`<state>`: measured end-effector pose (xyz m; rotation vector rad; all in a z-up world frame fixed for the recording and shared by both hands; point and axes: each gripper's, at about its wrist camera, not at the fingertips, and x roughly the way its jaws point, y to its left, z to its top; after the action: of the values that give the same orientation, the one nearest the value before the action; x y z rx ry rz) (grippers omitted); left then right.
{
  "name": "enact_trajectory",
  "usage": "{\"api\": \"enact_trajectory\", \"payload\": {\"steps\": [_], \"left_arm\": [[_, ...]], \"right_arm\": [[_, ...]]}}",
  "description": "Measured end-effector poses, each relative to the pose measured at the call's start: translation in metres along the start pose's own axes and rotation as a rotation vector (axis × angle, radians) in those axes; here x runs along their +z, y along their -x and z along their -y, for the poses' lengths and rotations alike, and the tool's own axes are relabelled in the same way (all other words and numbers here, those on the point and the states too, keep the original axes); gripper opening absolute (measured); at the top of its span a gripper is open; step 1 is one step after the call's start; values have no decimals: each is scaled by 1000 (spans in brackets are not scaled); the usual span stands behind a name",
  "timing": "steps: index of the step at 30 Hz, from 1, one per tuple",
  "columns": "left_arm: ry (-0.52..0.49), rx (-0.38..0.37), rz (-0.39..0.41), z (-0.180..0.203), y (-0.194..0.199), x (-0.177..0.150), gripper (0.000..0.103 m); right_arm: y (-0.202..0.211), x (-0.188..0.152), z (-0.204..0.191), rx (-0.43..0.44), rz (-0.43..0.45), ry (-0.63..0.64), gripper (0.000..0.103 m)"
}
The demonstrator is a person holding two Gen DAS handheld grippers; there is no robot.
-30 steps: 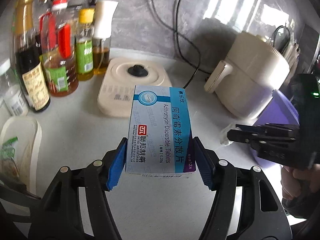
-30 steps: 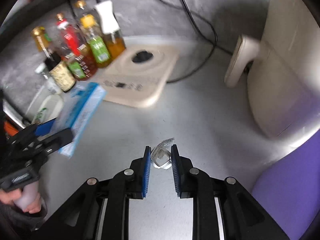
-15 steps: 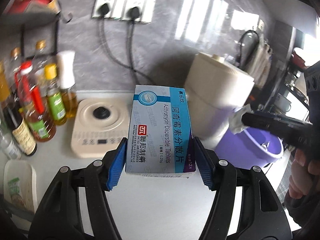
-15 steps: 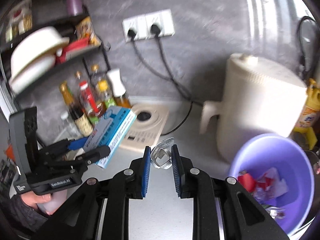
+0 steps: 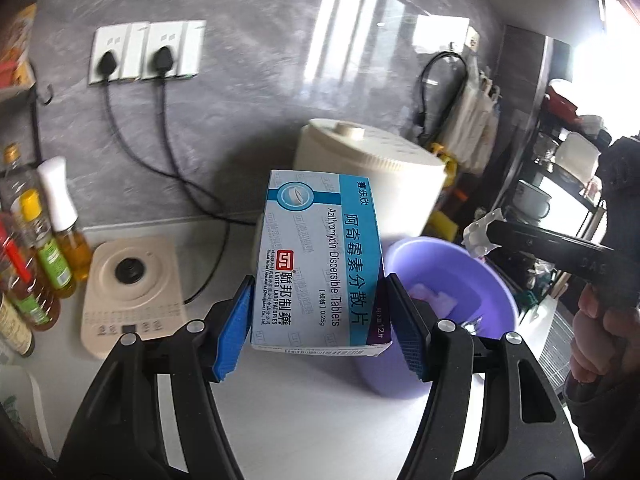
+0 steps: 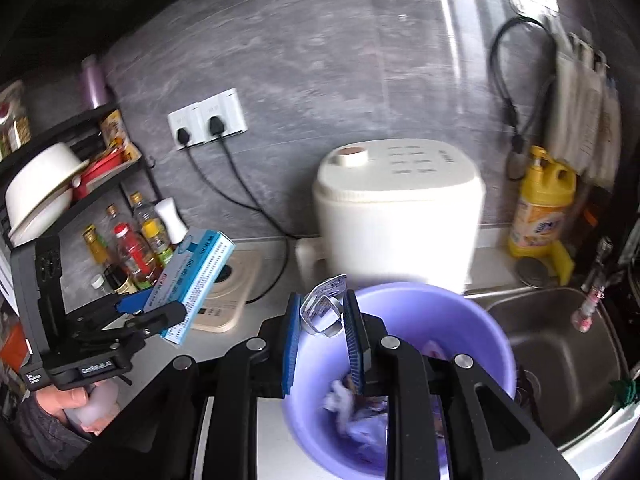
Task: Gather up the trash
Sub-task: 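Carry both items over the purple bucket and open both tools to drop them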
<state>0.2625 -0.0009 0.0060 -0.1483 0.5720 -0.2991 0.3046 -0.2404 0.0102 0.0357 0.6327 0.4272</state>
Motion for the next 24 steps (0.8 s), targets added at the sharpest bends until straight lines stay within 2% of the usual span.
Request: {"api": "enact_trajectory", "payload": {"steps": [5,7,8,9,10,13,24], "left_arm": [[-20,-19,-1,29,-9,10,64],[-26,-23,-2,38,-12,13,64],[-29,-26,-1,43,-13,14,64],[-35,-31,1,50,-15,16,64],[-40,-34,1,54,-17,17,65],[-48,-40,-5,67,-23,18,65],[-90,-72,-47,114,-53,17,65]], "right_arm": [[8,2,35,-8,-2,-38,23],[11,0,43,18,-8,-36,30],[13,-1,47,7,-2,-28,40],[17,-2,52,-31,13,-13,62],[21,-4,56,-55,34,-7,67],[31,-7,77,-38,45,-53,67],[63,-24,132,-74,55,-121,67]]}}
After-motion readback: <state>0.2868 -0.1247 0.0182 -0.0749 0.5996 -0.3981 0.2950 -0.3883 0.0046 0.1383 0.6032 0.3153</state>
